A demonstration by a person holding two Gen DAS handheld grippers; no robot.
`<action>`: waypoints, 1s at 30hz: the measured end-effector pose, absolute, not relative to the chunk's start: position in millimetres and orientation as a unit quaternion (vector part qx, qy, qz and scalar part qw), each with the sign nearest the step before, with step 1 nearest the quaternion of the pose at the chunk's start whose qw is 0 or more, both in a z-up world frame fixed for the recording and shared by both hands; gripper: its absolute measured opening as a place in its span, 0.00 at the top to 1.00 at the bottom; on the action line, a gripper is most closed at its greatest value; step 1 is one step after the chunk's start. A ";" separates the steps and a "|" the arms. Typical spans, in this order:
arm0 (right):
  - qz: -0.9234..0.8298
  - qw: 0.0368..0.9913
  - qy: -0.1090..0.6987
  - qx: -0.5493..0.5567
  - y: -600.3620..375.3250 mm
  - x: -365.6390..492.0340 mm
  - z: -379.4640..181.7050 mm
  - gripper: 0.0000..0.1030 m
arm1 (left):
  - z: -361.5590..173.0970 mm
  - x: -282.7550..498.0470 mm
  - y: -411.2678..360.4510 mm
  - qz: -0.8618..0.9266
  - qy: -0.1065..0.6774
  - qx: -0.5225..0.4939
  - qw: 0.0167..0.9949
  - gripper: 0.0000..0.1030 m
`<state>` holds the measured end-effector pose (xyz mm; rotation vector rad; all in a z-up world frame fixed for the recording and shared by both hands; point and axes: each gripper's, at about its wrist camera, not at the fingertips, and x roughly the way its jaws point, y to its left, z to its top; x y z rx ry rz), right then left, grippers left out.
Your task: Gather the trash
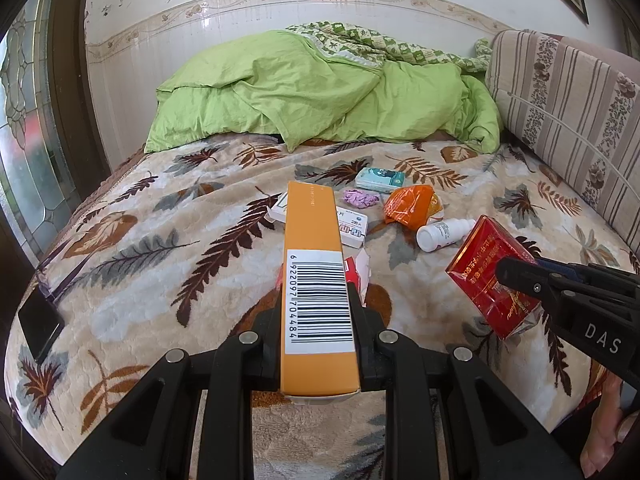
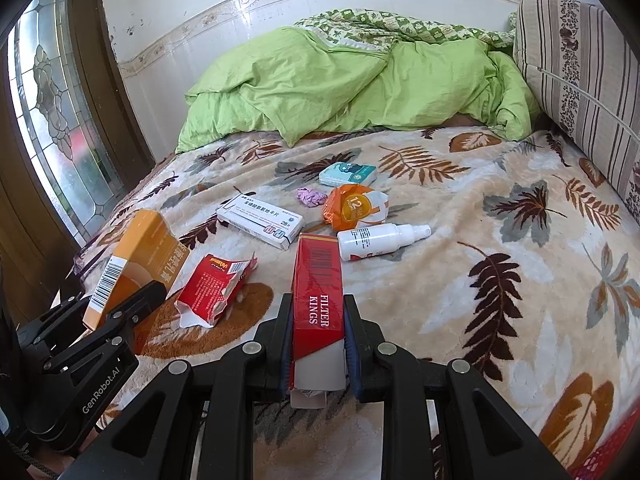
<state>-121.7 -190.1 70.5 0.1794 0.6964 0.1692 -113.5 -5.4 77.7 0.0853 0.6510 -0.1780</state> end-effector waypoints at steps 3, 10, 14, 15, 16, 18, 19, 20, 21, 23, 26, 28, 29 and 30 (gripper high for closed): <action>0.081 0.933 0.340 0.090 -190.7 -121.8 70.2 0.77 | 77.7 -113.5 -4.8 -0.088 0.319 0.042 0.943 0.78; 0.078 0.934 0.335 0.100 -194.1 -123.0 71.7 0.77 | 79.4 -115.8 -4.1 -0.097 0.314 0.038 0.944 0.78; 0.075 0.934 0.328 0.118 -200.0 -127.5 75.9 0.78 | 84.1 -120.2 -1.2 -0.128 0.308 0.023 0.942 0.78; 0.076 0.934 0.327 0.124 -201.8 -128.9 76.7 0.78 | 85.0 -121.3 0.3 -0.140 0.308 0.018 0.941 0.78; 0.075 0.934 0.324 0.129 -203.9 -131.0 78.6 0.78 | 86.8 -126.5 -3.0 -0.147 0.306 0.019 0.940 0.78; 0.070 0.936 0.317 0.132 -207.4 -137.2 82.7 0.78 | 89.5 -130.8 -10.4 -0.160 0.300 0.025 0.940 0.78; 0.069 0.937 0.315 0.134 -209.6 -140.9 84.9 0.78 | 90.8 -135.2 -13.3 -0.168 0.297 0.027 0.940 0.78; 0.068 0.938 0.312 0.137 -212.4 -146.1 87.0 0.78 | 91.8 -137.5 -15.0 -0.175 0.295 0.028 0.939 0.78; 0.067 0.938 0.311 0.141 -215.5 -151.9 88.9 0.78 | 92.7 -140.0 -17.0 -0.183 0.295 0.029 0.937 0.78; 0.066 0.937 0.310 0.149 -222.7 -163.3 91.6 0.78 | 92.9 -142.9 -22.9 -0.200 0.300 0.029 0.933 0.78; 0.065 0.935 0.311 0.158 -230.9 -181.6 94.4 0.78 | 93.3 -148.3 -31.8 -0.207 0.304 0.037 0.929 0.78; 0.064 0.935 0.310 0.161 -234.6 -191.0 96.8 0.78 | 94.4 -151.9 -36.5 -0.212 0.308 0.036 0.927 0.78; 0.065 0.935 0.310 0.162 -236.5 -195.7 98.5 0.77 | 94.9 -152.4 -37.3 -0.216 0.312 0.033 0.925 0.78; 0.065 0.935 0.309 0.164 -238.4 -200.4 100.6 0.77 | 95.2 -154.7 -40.4 -0.218 0.316 0.030 0.923 0.78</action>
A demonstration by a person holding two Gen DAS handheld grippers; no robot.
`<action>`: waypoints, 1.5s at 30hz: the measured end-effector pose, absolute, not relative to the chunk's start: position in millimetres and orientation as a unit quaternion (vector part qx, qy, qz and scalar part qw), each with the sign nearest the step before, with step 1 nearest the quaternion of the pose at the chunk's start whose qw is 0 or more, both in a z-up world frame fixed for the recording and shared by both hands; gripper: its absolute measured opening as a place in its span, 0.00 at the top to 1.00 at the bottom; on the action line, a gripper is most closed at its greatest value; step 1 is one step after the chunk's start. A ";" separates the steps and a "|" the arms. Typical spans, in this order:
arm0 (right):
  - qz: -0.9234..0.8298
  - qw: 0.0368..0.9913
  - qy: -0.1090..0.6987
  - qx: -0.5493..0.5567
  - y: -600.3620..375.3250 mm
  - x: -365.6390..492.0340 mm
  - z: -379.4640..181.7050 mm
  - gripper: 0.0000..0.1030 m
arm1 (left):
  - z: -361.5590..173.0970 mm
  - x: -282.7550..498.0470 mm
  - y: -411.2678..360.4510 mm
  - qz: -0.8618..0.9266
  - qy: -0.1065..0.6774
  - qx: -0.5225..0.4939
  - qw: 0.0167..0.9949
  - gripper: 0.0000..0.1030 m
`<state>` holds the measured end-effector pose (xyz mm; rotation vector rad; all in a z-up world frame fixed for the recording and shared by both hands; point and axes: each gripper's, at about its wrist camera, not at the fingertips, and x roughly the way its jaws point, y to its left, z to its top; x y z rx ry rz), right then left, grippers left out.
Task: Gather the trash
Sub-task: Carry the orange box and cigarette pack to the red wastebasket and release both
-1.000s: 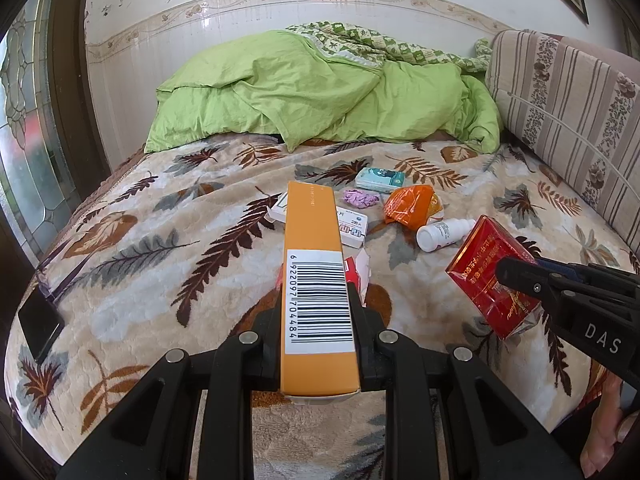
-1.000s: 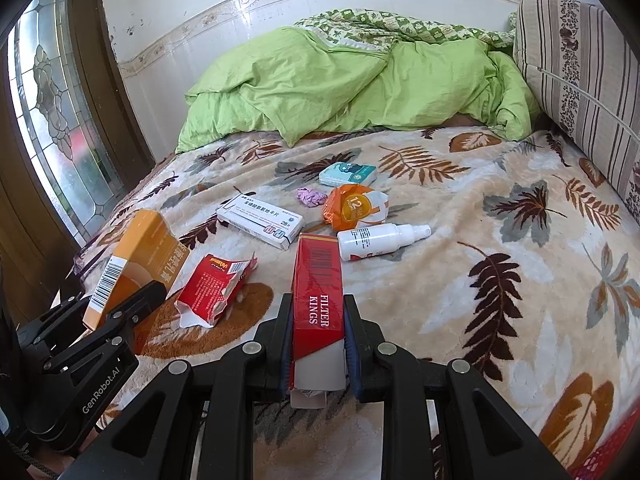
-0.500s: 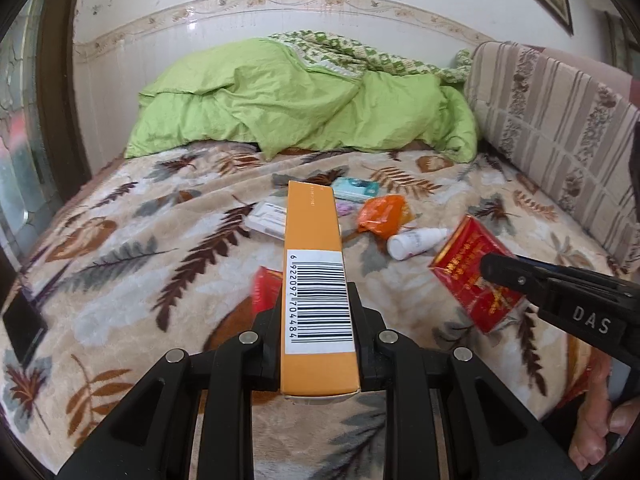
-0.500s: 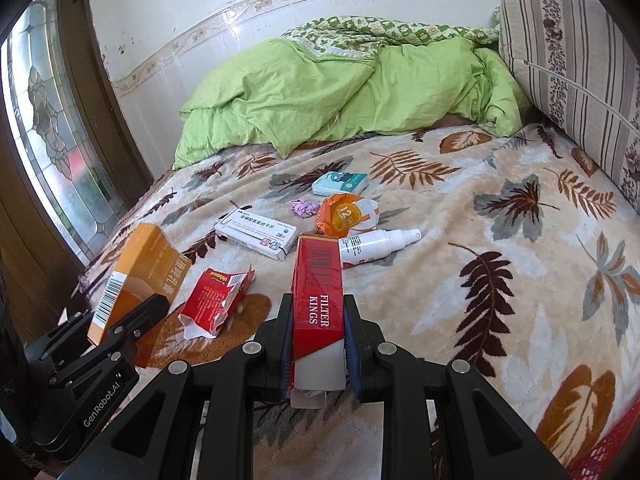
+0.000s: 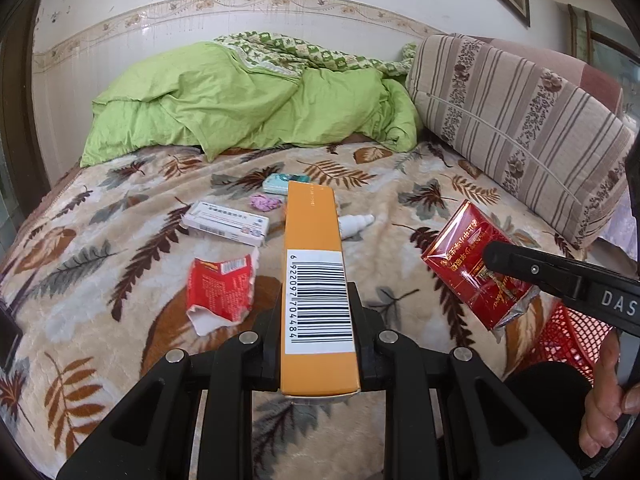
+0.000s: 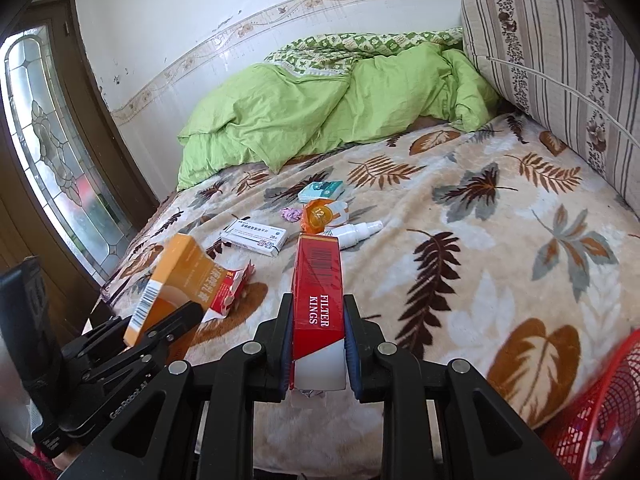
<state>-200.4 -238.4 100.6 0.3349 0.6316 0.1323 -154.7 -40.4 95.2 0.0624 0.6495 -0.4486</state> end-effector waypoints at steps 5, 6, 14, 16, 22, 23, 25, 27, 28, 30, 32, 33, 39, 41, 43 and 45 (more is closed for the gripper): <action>0.064 0.936 0.304 0.163 -244.1 -217.7 107.6 0.78 | 93.8 -170.1 -54.3 -0.221 0.328 0.040 0.918 0.78; 0.063 0.936 0.304 0.164 -245.8 -219.8 107.4 0.77 | 94.0 -172.7 -55.9 -0.221 0.329 0.041 0.917 0.78; 0.059 0.935 0.302 0.177 -251.7 -228.6 111.0 0.78 | 97.8 -191.2 -70.5 -0.225 0.332 0.052 0.915 0.78; 0.060 0.937 0.296 0.177 -251.0 -230.9 115.3 0.77 | 99.9 -194.6 -71.9 -0.224 0.330 0.055 0.915 0.78; 0.061 0.939 0.289 0.177 -251.7 -235.6 121.3 0.77 | 105.1 -202.7 -75.4 -0.225 0.325 0.060 0.916 0.78; 0.062 0.939 0.288 0.178 -252.2 -236.6 121.4 0.77 | 105.4 -203.6 -76.0 -0.225 0.325 0.062 0.917 0.78; 0.062 0.939 0.288 0.178 -252.7 -237.7 121.4 0.77 | 106.3 -205.3 -78.0 -0.226 0.324 0.064 0.917 0.78; 0.062 0.939 0.287 0.180 -253.4 -239.3 121.7 0.77 | 106.5 -206.9 -80.0 -0.226 0.323 0.067 0.917 0.78; 0.062 0.939 0.286 0.181 -253.9 -241.1 121.9 0.77 | 106.8 -207.6 -80.9 -0.226 0.322 0.068 0.917 0.78; 0.061 0.939 0.284 0.183 -256.0 -243.9 123.2 0.77 | 107.4 -209.0 -82.9 -0.228 0.322 0.069 0.916 0.78; 0.060 0.940 0.282 0.185 -258.8 -246.3 124.5 0.77 | 107.6 -210.0 -84.2 -0.230 0.322 0.071 0.916 0.78; 0.059 0.939 0.281 0.187 -260.3 -247.3 125.3 0.77 | 107.8 -210.7 -85.4 -0.231 0.322 0.071 0.915 0.78; 0.057 0.939 0.278 0.193 -268.8 -253.8 127.7 0.77 | 109.8 -213.2 -90.1 -0.240 0.320 0.078 0.913 0.78; 0.057 0.938 0.278 0.197 -271.9 -256.0 127.7 0.77 | 110.9 -214.0 -92.2 -0.242 0.318 0.079 0.913 0.78; 0.056 0.939 0.276 0.198 -274.8 -258.7 129.0 0.77 | 112.0 -215.1 -94.8 -0.246 0.317 0.081 0.913 0.78; 0.057 0.939 0.275 0.199 -277.9 -260.7 130.7 0.77 | 113.2 -216.2 -97.9 -0.249 0.316 0.083 0.912 0.78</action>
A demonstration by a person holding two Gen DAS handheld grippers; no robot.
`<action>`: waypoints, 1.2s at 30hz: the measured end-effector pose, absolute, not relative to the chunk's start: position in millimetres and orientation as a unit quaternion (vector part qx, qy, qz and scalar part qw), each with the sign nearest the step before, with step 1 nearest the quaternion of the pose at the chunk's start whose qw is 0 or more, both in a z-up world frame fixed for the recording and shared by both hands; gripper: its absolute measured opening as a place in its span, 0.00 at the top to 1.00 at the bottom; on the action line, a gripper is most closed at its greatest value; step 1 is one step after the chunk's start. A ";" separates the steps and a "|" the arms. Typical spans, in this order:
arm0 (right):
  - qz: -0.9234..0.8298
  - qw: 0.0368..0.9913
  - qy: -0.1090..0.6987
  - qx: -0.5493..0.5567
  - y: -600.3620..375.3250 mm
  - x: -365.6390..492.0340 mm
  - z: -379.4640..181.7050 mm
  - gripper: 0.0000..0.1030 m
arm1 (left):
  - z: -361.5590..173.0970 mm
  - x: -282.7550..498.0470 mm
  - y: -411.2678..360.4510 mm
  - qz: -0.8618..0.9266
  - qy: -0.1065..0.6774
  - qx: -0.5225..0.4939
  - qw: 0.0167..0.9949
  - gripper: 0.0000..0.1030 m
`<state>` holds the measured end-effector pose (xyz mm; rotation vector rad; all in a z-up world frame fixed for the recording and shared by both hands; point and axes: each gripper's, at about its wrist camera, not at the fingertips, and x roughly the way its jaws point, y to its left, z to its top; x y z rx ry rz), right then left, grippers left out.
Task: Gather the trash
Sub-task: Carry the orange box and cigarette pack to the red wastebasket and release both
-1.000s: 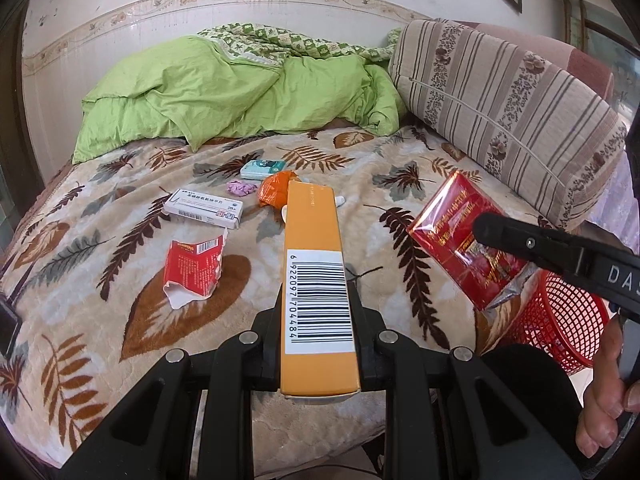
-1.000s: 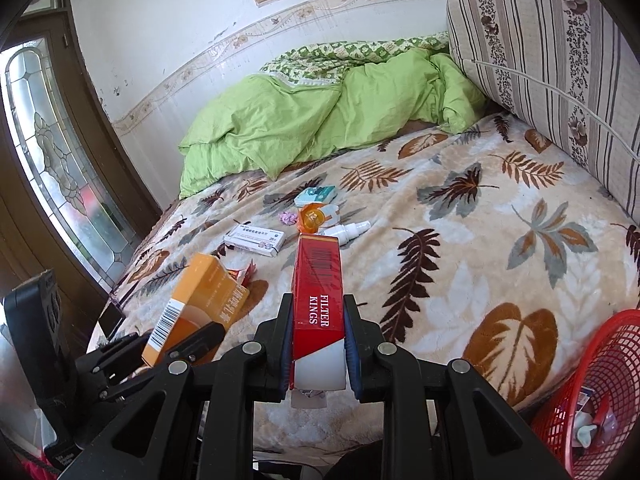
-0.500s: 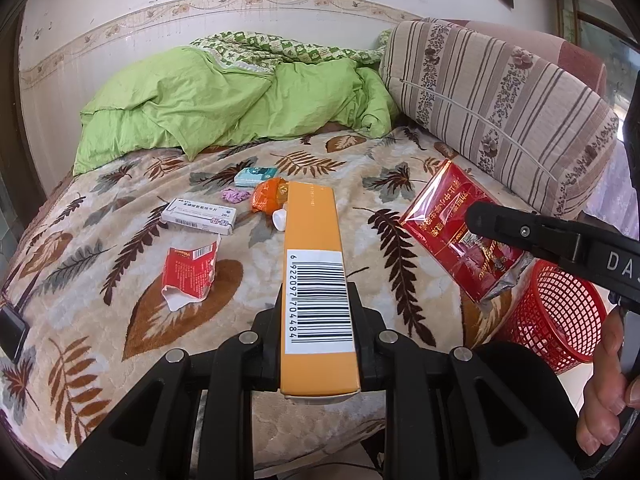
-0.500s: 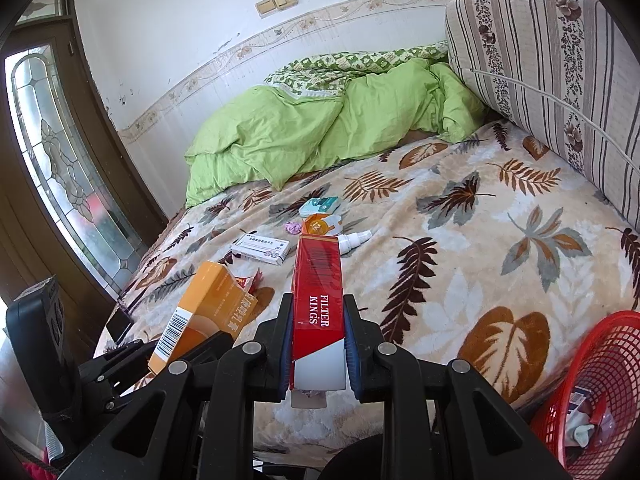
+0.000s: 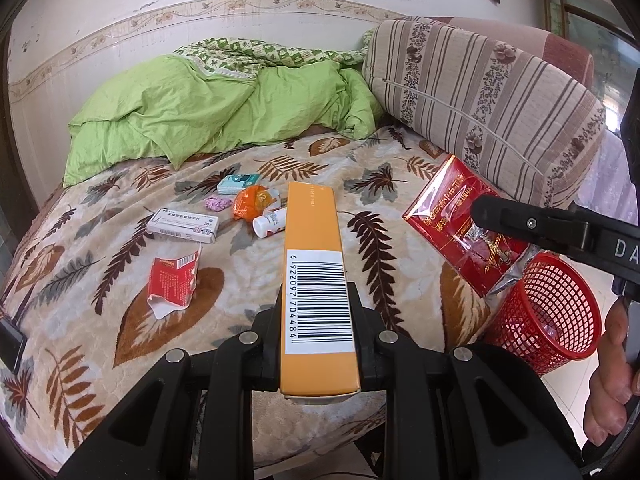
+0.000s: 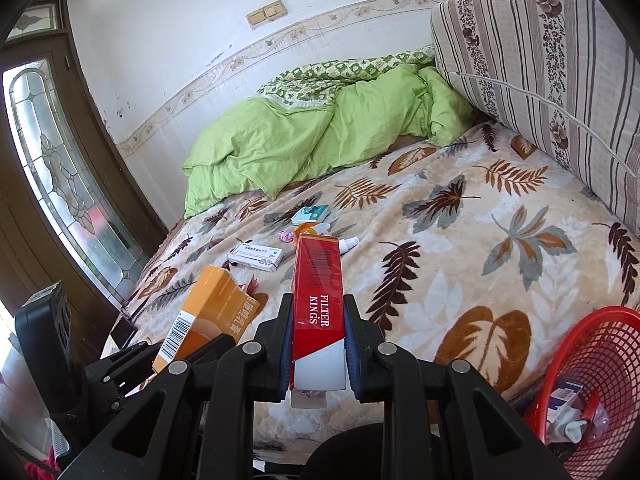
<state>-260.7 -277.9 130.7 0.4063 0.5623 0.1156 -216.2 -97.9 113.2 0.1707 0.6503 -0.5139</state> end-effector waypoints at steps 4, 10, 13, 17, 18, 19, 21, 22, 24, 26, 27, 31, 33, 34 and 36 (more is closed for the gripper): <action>0.049 0.940 0.268 0.205 -287.3 -267.5 133.8 0.77 | 115.8 -219.2 -104.9 -0.257 0.313 0.087 0.910 0.78; 0.029 0.941 0.254 0.221 -308.6 -280.7 138.7 0.77 | 121.1 -223.7 -116.7 -0.272 0.308 0.092 0.907 0.78; 0.016 0.943 0.250 0.221 -318.8 -288.0 141.3 0.78 | 125.0 -226.3 -125.2 -0.283 0.304 0.096 0.905 0.78; -0.016 0.943 0.249 0.221 -339.5 -302.0 141.4 0.78 | 131.6 -232.6 -140.8 -0.311 0.302 0.098 0.896 0.78; -0.026 0.942 0.250 0.222 -346.9 -307.0 140.9 0.78 | 133.9 -234.8 -146.6 -0.325 0.303 0.097 0.891 0.78; -0.038 0.941 0.252 0.224 -355.4 -312.7 140.4 0.78 | 136.1 -236.6 -152.3 -0.340 0.306 0.095 0.884 0.78; -0.060 0.938 0.254 0.227 -372.9 -323.9 139.4 0.78 | 139.9 -241.0 -164.4 -0.365 0.308 0.092 0.874 0.78; -0.073 0.937 0.254 0.229 -382.0 -330.7 138.7 0.78 | 141.3 -243.0 -171.3 -0.375 0.310 0.094 0.869 0.78; -0.102 0.933 0.255 0.232 -401.6 -344.9 137.2 0.78 | 144.1 -247.0 -187.8 -0.395 0.313 0.096 0.858 0.78; -0.131 0.927 0.256 0.239 -421.5 -358.4 133.8 0.78 | 145.8 -249.3 -205.1 -0.417 0.322 0.094 0.845 0.78; -0.145 0.924 0.257 0.244 -431.1 -365.0 131.5 0.78 | 145.8 -250.3 -216.7 -0.432 0.330 0.092 0.834 0.78; -0.185 0.909 0.265 0.265 -463.6 -387.3 121.4 0.78 | 140.3 -254.8 -259.1 -0.480 0.366 0.086 0.793 0.78; -0.199 0.904 0.267 0.270 -474.6 -395.2 117.2 0.78 | 134.8 -259.5 -285.0 -0.497 0.379 0.094 0.775 0.78; -0.205 0.902 0.266 0.272 -479.6 -398.6 115.3 0.78 | 132.4 -262.9 -296.0 -0.502 0.380 0.101 0.770 0.78; -0.215 0.898 0.266 0.276 -487.3 -403.3 112.6 0.78 | 127.2 -270.1 -317.6 -0.510 0.381 0.115 0.762 0.78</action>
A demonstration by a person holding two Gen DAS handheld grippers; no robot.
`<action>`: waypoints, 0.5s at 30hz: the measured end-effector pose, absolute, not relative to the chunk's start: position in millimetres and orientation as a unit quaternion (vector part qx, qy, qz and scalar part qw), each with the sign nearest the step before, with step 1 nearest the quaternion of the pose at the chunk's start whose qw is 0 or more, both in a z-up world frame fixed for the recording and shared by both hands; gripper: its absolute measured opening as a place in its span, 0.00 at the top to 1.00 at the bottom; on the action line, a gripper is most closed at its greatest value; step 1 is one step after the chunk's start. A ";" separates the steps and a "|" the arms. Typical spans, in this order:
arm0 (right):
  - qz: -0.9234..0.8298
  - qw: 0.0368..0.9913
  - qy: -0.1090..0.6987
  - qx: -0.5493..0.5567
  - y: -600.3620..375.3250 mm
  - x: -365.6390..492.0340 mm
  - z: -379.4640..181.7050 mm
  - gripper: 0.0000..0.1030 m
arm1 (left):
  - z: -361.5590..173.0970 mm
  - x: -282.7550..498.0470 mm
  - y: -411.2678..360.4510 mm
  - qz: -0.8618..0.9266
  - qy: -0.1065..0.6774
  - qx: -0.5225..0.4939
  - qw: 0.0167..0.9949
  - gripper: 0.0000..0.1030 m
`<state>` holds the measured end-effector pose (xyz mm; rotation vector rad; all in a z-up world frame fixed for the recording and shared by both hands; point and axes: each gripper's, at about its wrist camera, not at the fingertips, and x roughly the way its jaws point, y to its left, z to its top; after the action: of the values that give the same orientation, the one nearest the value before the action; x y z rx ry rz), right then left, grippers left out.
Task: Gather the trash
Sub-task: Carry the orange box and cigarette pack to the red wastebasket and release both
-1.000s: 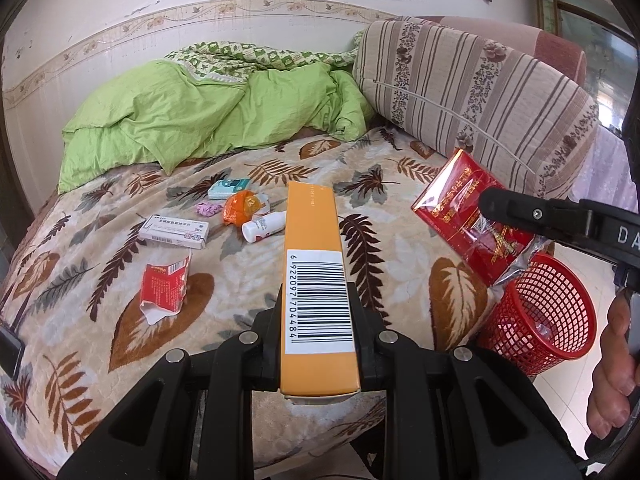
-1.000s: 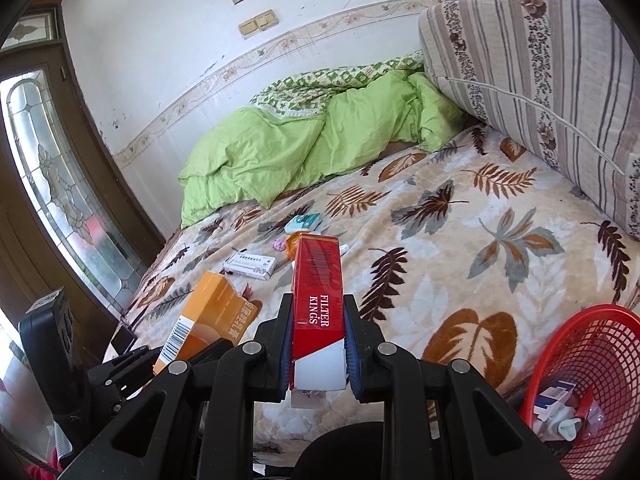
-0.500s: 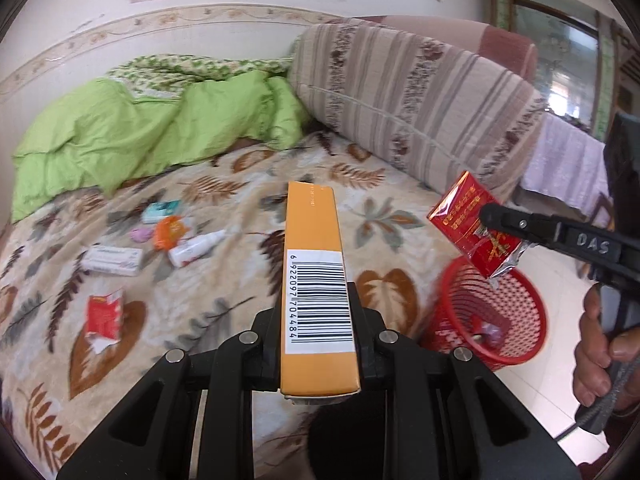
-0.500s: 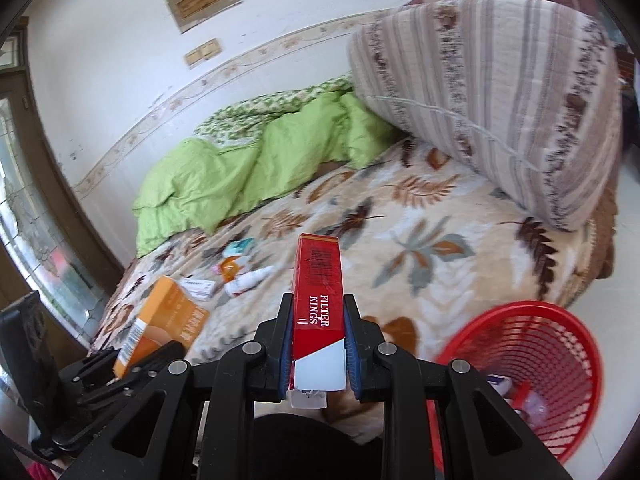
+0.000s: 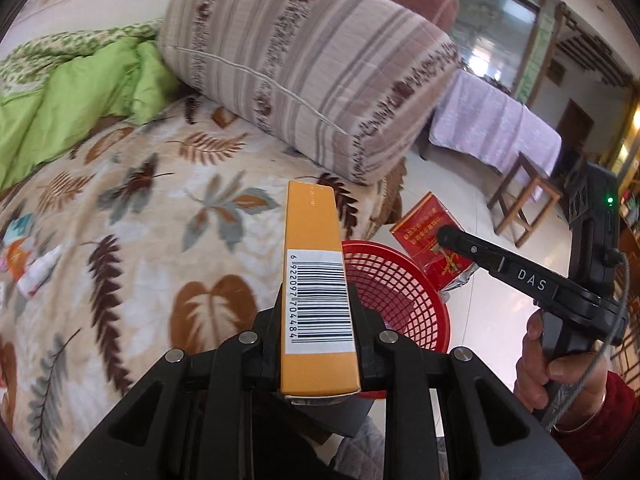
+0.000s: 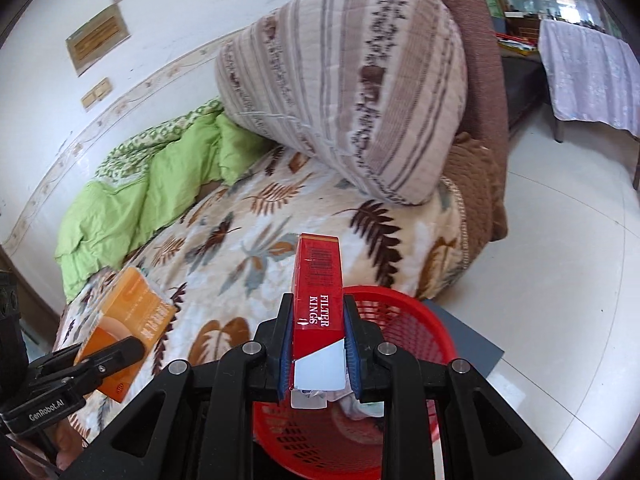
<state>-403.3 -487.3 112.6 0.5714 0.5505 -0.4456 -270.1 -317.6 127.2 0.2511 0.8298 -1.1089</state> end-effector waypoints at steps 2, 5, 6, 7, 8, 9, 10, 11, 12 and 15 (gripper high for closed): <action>-0.220 0.896 0.265 0.280 -493.9 -407.5 109.8 0.78 | 121.8 -275.2 -335.0 -0.519 0.391 0.122 0.750 0.78; -0.228 0.894 0.267 0.277 -500.4 -410.7 105.9 0.76 | 115.6 -280.5 -353.4 -0.520 0.403 0.131 0.742 0.49; -0.231 0.893 0.269 0.277 -502.7 -411.6 105.2 0.71 | 115.9 -281.3 -353.8 -0.520 0.399 0.128 0.745 0.42; -0.236 0.891 0.271 0.278 -505.2 -413.0 104.4 0.67 | 117.1 -281.4 -352.8 -0.521 0.394 0.126 0.746 0.42; -0.240 0.889 0.271 0.280 -506.8 -413.9 103.4 0.61 | 118.4 -281.9 -351.5 -0.522 0.389 0.128 0.748 0.42; -0.240 0.889 0.271 0.282 -508.5 -414.6 102.4 0.60 | 119.8 -279.3 -349.2 -0.519 0.386 0.129 0.751 0.42; -0.237 0.888 0.271 0.285 -509.9 -415.0 101.8 0.60 | 121.7 -276.4 -345.4 -0.515 0.384 0.128 0.755 0.42; -0.235 0.888 0.272 0.287 -510.7 -414.6 101.1 0.60 | 123.1 -272.8 -341.1 -0.512 0.383 0.124 0.759 0.42; -0.234 0.887 0.273 0.288 -511.1 -413.5 100.3 0.60 | 124.5 -268.5 -335.4 -0.507 0.385 0.119 0.762 0.42; -0.220 0.889 0.277 0.292 -507.6 -406.5 100.4 0.59 | 127.4 -256.8 -316.8 -0.492 0.385 0.105 0.774 0.42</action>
<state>-406.5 -507.6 100.4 0.6062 0.5748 -0.4577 -256.8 -316.8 127.4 0.2274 0.8346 -1.0648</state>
